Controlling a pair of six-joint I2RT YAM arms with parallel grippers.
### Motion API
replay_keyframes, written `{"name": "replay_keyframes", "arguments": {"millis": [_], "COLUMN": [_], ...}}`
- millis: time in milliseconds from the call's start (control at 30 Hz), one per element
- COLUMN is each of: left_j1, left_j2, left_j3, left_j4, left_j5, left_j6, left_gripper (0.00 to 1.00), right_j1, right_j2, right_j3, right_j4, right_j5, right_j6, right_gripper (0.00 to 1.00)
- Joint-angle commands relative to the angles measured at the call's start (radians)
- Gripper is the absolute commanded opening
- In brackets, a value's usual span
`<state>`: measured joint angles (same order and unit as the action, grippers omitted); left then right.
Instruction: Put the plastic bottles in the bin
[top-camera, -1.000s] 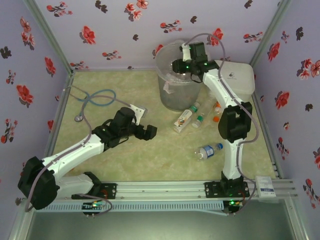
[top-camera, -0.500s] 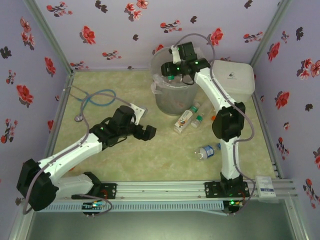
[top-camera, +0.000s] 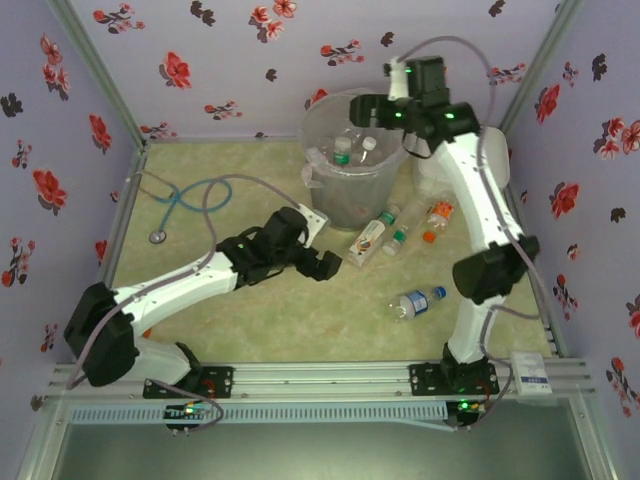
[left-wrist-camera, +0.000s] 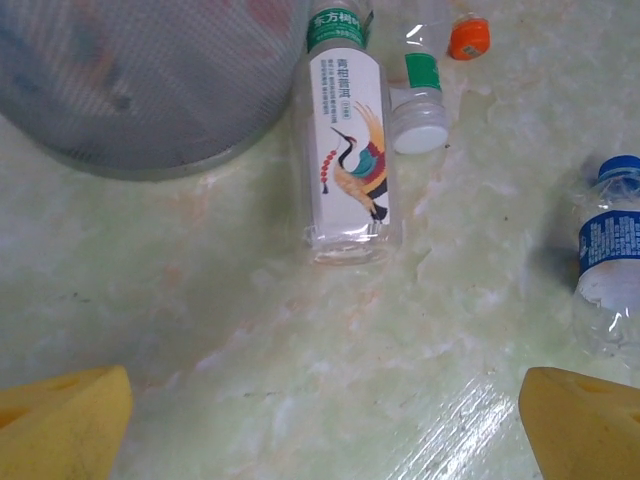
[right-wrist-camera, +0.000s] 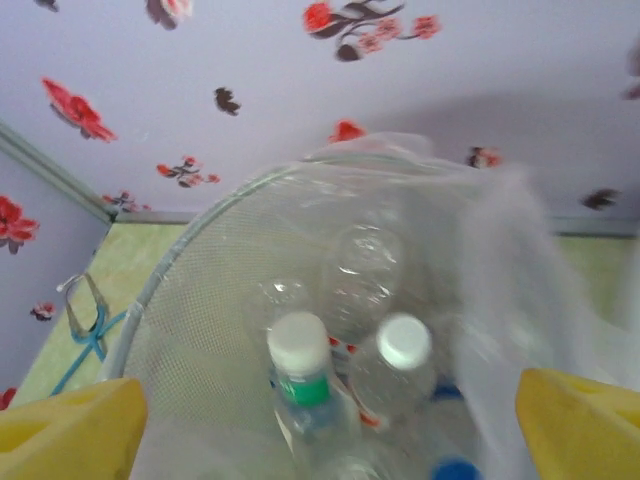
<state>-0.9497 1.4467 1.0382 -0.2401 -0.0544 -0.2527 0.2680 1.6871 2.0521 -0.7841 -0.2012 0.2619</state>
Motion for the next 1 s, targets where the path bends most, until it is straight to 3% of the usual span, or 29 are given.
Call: {"name": "replay_keyframes", "arguments": {"millis": [0, 133, 267, 500, 633, 800, 967], "left_j1": [-0.024, -0.023, -0.018, 0.018, 0.054, 0.105, 0.138], "left_j2": [0.034, 0.037, 0.04, -0.009, -0.033, -0.069, -0.112], "left_j3": [0.033, -0.004, -0.007, -0.08, -0.123, -0.15, -0.198], "left_j4": [0.04, 0.096, 0.076, 0.115, 0.119, 0.077, 0.096], "left_j5": [-0.082, -0.084, -0.082, -0.034, -0.01, -0.01, -0.008], "left_j6": [-0.017, -0.028, 0.005, -0.027, -0.027, 0.003, -0.005], "left_gripper": [1.0, 1.0, 1.0, 1.0, 1.0, 1.0, 1.0], "right_j1": [-0.058, -0.148, -0.242, -0.274, -0.274, -0.275, -0.274], "right_j2": [-0.165, -0.327, -0.448, -0.49, -0.532, -0.607, -0.624], "right_j3": [-0.144, -0.358, -0.566, -0.747, -0.856, -0.96, -1.04], "right_j4": [-0.058, -0.222, -0.244, -0.344, -0.365, -0.408, -0.373], "right_j5": [0.082, 0.199, 0.192, 0.235, 0.222, 0.284, 0.233], "right_j6": [0.115, 0.14, 0.166, 0.223, 0.316, 0.419, 0.513], "right_gripper": [0.97, 0.94, 0.89, 0.78, 0.79, 0.87, 0.88]}}
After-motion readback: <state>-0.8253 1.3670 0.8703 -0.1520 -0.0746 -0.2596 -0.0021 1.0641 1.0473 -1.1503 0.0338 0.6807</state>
